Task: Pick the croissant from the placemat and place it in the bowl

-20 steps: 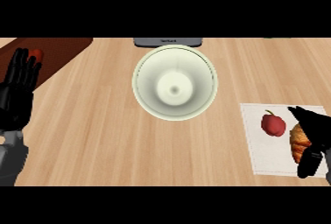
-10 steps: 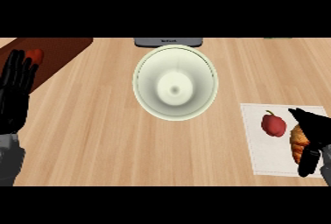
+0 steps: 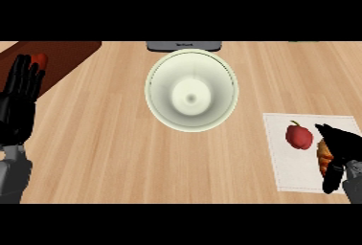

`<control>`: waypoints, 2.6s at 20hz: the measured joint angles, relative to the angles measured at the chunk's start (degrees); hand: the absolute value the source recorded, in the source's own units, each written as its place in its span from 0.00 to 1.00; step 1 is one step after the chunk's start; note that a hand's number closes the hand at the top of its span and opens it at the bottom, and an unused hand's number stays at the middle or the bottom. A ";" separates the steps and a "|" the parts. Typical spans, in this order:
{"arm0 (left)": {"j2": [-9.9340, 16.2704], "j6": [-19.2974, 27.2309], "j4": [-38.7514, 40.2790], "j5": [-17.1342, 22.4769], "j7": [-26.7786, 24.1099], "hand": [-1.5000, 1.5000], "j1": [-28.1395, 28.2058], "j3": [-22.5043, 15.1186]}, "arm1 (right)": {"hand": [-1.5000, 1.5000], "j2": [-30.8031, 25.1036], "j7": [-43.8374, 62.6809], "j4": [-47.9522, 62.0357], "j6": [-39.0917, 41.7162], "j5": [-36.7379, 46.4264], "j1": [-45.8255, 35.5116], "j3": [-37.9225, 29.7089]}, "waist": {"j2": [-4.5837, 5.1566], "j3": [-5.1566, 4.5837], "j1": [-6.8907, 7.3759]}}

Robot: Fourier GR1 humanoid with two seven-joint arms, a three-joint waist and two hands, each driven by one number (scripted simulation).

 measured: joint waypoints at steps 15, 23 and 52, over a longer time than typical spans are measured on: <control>-1.33 -2.39 1.27 -1.55 0.49 0.50 -1.60 2.64 | 1.00 -0.08 -11.85 7.44 -8.45 8.90 -0.95 -3.24 | -0.29 -0.47 0.05; -2.89 -4.09 0.11 -1.39 0.56 0.50 -4.13 -0.38 | 1.00 -5.84 -35.45 13.17 -6.30 4.90 -15.73 -1.52 | 2.36 0.41 6.90; -3.93 -2.95 1.67 -2.87 1.52 0.50 -7.36 -1.70 | 1.00 -14.89 -83.47 46.89 -8.65 -13.11 -53.07 -12.25 | 2.03 0.15 7.02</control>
